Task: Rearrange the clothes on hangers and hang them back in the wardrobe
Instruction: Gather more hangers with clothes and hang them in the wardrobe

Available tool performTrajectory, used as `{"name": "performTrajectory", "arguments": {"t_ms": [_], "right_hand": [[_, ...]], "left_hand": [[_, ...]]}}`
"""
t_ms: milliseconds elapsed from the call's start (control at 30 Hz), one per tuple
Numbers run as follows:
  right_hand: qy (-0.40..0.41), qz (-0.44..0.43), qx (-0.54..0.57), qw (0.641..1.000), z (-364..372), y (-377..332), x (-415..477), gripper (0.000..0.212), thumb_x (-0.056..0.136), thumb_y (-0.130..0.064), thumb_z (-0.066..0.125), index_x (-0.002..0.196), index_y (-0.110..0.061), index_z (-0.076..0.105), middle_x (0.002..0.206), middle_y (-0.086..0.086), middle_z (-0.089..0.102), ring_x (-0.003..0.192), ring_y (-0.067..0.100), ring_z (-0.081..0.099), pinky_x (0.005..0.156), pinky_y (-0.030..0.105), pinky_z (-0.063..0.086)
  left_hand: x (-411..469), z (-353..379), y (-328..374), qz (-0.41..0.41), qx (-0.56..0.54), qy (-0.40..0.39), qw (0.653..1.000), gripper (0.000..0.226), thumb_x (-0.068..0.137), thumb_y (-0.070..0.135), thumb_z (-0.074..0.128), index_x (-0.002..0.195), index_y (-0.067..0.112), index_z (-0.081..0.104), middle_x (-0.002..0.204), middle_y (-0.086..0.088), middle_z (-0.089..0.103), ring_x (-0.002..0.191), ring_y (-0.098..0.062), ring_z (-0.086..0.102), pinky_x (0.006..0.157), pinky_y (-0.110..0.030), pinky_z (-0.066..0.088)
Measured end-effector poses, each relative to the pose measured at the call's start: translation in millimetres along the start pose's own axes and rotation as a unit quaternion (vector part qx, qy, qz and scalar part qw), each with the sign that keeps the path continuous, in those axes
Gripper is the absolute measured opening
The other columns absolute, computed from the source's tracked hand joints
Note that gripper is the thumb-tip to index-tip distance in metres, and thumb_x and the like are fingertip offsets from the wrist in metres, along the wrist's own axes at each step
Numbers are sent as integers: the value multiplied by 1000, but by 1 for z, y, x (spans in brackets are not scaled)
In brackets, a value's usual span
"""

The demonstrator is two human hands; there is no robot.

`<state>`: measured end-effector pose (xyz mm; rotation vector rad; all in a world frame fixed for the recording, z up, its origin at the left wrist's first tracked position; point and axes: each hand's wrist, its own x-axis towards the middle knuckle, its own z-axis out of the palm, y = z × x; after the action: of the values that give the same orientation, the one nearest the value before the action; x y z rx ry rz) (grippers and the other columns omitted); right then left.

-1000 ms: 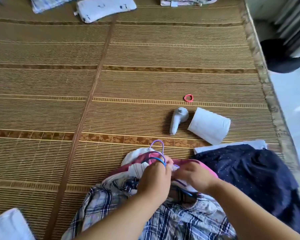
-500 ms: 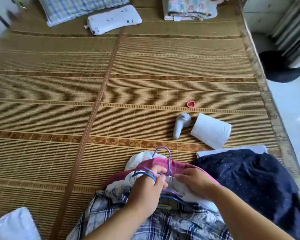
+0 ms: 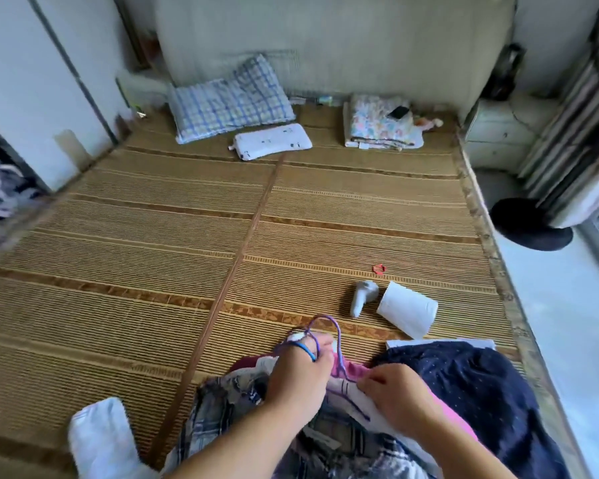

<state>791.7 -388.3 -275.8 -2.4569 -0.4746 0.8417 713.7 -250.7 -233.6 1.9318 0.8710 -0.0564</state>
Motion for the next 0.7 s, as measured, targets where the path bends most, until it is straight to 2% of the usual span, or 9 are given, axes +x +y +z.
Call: {"name": "performTrajectory", "arguments": {"t_ms": [67,133,200,233,333,433,533,600,700], "right_hand": [[-10,-13,34,999,-11,-13,-25,27,79,-30,59,61,-10,55,56,3,47,54,15,36,53,28,25],[-15,-39,59,997,-19,-28,-52,27,78,-26,59,54,-18,48,52,0,39,52,13,31,50,26,21],[-20,-75,53,996,-26,-46,-87,30,79,-26,60,54,-18,45,53,0,36,52,13,28,47,26,20],[-28,-94,55,994,-28,-53,-103,31,80,-28,60,55,-16,45,53,0,37,52,13,29,48,26,20],[-39,-176,19,983,-35,-85,-151,37,82,-37,61,65,-5,54,55,0,42,52,13,32,49,28,23],[-28,-261,-17,965,-47,-133,-193,31,82,-32,62,71,-3,60,56,0,45,53,15,34,50,28,27],[-10,-337,-34,941,-65,-193,-241,32,82,-37,66,69,-8,63,54,-1,49,52,13,38,47,26,31],[1,-393,-70,917,-77,-232,-266,24,83,-33,63,77,-10,69,63,2,61,56,14,47,50,26,36],[18,-492,-110,863,-86,-297,-303,24,85,-31,58,82,-11,70,77,8,69,68,23,59,55,28,42]], "left_hand": [[-30,-14,13,23,2,10,1000,17,90,32,53,95,39,67,74,12,61,65,1,53,60,-11,43],[-61,-25,21,51,-17,30,998,26,89,29,54,102,51,63,85,13,67,76,-1,61,69,-13,47],[-97,-37,26,50,-22,83,995,32,90,25,55,119,39,62,106,12,70,97,-6,64,79,-14,46],[-114,-42,28,49,-19,108,993,29,91,25,55,118,31,64,106,7,71,99,-12,64,80,-19,48],[-167,-68,38,64,-10,198,978,15,93,29,53,97,24,67,83,3,69,72,-14,61,62,-19,47],[-213,-112,50,88,-31,277,956,19,94,29,51,100,25,69,85,5,69,74,-14,60,68,-27,48],[-259,-165,70,117,-118,333,928,15,90,27,53,86,27,67,93,-6,71,86,-26,65,79,-36,52],[-285,-196,84,152,-203,353,901,16,90,21,54,77,28,59,93,-6,71,88,-24,69,86,-42,53],[-318,-253,97,199,-250,401,859,24,94,8,49,90,31,54,88,1,71,82,-19,70,83,-38,53]]}}
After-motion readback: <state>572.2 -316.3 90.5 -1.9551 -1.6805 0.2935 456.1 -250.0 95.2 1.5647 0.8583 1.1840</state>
